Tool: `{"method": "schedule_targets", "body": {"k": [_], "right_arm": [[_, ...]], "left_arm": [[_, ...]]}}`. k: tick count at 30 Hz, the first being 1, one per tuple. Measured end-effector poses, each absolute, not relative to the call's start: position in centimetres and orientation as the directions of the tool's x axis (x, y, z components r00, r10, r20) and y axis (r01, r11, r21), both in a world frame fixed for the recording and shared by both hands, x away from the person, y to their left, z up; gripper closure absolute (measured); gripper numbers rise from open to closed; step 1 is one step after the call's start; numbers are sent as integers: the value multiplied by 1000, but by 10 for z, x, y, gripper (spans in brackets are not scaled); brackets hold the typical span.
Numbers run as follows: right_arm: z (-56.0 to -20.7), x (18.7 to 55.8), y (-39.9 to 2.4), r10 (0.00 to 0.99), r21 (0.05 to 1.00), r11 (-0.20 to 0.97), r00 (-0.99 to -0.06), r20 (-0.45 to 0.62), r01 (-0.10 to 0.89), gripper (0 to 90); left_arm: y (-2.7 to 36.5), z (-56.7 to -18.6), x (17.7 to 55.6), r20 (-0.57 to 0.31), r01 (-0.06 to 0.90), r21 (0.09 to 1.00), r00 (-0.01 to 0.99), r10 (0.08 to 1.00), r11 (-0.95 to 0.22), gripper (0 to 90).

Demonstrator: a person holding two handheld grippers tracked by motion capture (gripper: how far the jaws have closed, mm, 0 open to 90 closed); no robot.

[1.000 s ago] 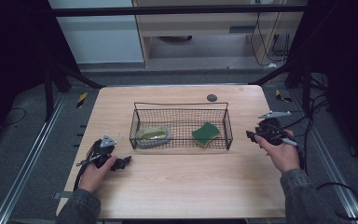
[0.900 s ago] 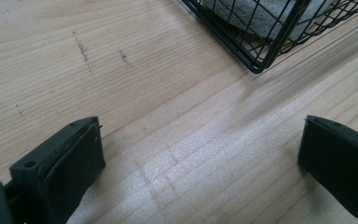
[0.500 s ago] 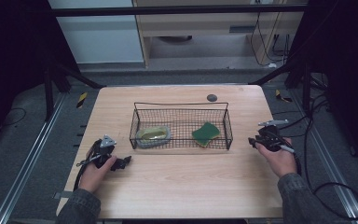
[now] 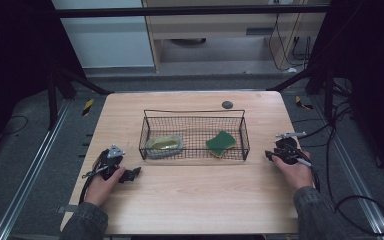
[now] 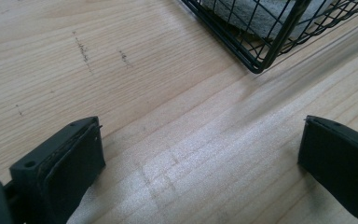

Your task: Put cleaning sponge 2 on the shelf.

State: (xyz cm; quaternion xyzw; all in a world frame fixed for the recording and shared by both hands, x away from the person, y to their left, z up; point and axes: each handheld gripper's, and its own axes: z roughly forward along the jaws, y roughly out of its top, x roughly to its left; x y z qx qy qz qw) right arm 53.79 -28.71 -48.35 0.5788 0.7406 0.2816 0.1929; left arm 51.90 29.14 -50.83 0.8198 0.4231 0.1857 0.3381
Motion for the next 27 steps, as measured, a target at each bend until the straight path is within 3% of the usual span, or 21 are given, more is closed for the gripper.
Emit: {"method": "schedule_targets", "body": {"k": [13,23,27], "right_arm": [[-495,550,-286,975,667,108,-209,73,737,323],[-509,552,-275,974,716,158,-227,1,680,57],[-512,551,-272,976,729,150,-218,-1,668,39]], "left_arm": [[291,-508,519,18,568,712,573,819,-413,0],[291,-508,519,19,568,712,573,819,-414,0],[291,-508,519,18,568,712,573,819,-413,0]]}}
